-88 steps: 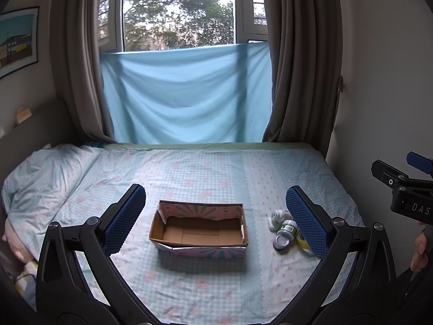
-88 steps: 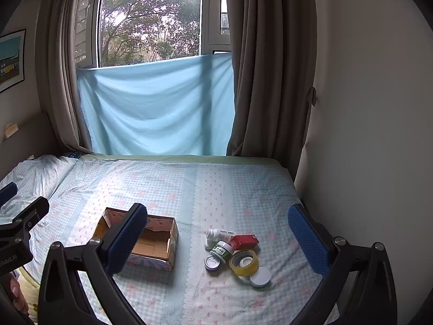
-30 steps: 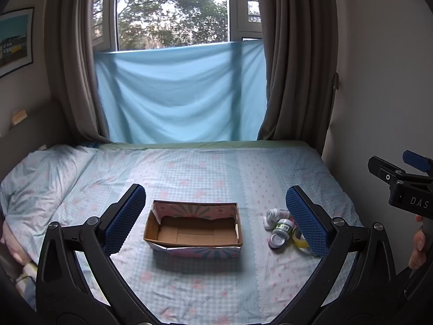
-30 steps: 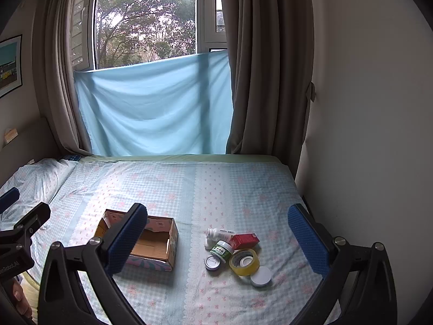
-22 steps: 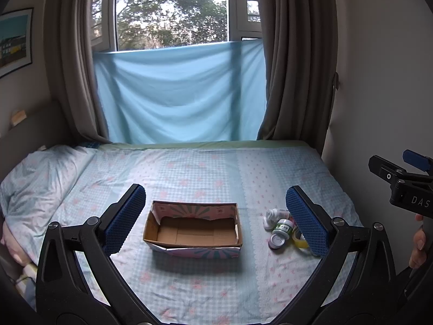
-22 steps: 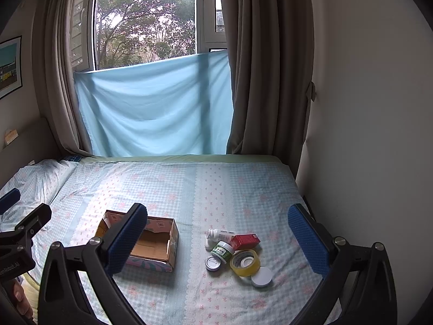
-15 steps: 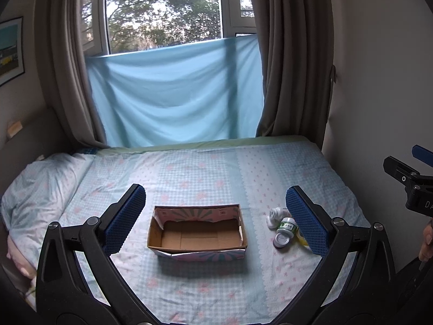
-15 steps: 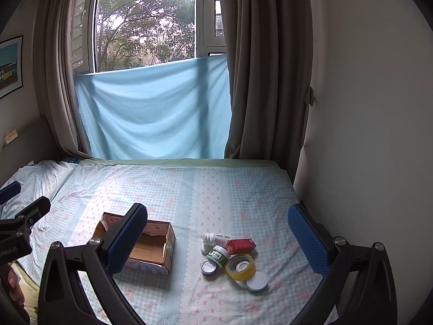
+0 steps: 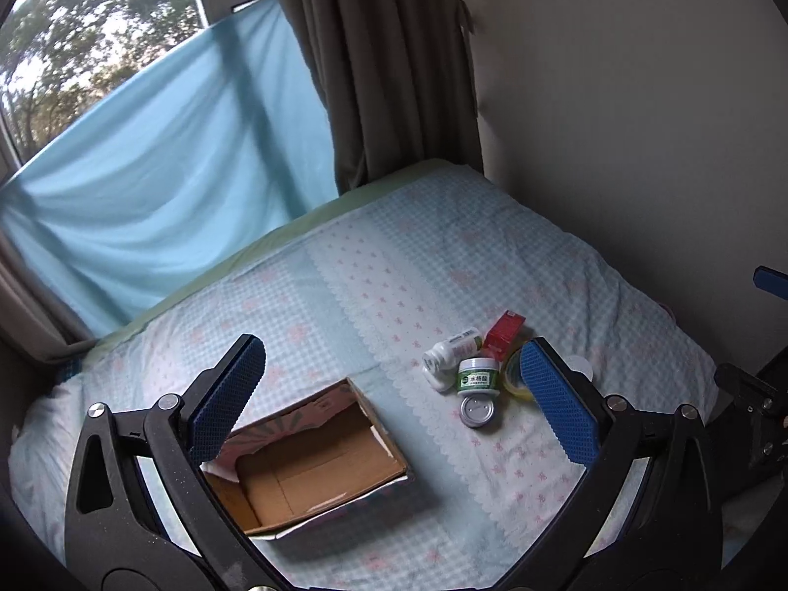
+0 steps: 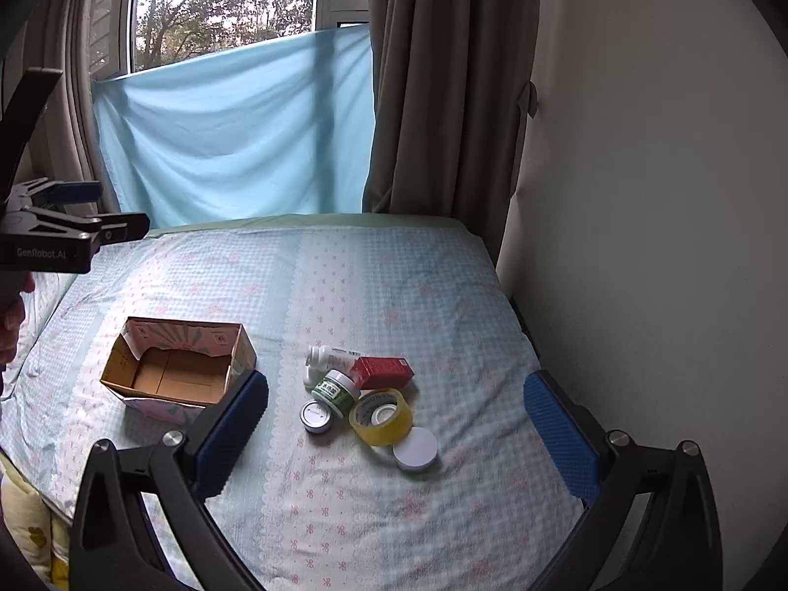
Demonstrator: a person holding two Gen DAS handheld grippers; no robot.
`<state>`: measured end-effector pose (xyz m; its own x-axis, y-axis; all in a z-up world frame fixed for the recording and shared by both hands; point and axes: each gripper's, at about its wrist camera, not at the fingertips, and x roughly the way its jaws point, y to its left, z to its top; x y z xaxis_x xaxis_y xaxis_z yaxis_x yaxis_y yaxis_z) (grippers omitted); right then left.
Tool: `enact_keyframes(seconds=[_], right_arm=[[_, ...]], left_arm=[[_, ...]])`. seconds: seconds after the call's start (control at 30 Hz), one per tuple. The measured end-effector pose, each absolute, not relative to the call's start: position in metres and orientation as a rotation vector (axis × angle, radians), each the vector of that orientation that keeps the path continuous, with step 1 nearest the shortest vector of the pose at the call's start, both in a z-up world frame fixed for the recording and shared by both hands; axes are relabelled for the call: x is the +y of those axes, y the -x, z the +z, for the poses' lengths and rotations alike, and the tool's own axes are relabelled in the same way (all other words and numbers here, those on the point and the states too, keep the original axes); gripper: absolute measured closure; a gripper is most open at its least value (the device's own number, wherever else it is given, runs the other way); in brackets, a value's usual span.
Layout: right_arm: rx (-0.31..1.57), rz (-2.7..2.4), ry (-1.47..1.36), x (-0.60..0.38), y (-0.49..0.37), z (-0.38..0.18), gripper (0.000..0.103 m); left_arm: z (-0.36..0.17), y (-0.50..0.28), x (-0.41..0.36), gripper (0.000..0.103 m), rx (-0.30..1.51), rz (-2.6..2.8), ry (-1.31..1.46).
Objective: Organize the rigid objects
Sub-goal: 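Grasp the red carton with the left gripper while the right gripper grasps the yellow tape roll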
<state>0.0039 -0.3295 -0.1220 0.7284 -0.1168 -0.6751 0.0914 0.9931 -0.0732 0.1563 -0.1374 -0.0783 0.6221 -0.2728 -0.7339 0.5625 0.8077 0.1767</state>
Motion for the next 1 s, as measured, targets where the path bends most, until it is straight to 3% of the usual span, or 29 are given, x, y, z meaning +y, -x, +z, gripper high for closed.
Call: enact_keyframes(seconds=[0.27,0.47,0.57,0.73,1.0], right_arm=[[0.817,-0.065,0.15,-0.361,-0.044,-0.205,0.0],[0.881,0.01,0.215,-0.369,-0.087,-0.291,0.0],[0.896,0.049,0.269,-0.362,-0.103,-0.334,0.0],[0.904,0.095,0.315,-0.352,-0.126,-0.389,0.0],[0.891,0.139,0.384,-0.343,-0.149,-0.428,0.0]], left_arm=[[-0.181,-0.246,-0.264,0.0,1.013,-0.786,-0.594],[-0.293,-0.287,-0.352,0.001,1.155,-0.911,-0.816],[-0.355,-0.298,-0.384,0.006,1.25,-0.967,-0.937],[-0.425,-0.311,-0.405,0.01,1.401,-0.996,-1.028],[-0.475,-0.323,-0.418,0.018,1.56,-0.952,-1.049]])
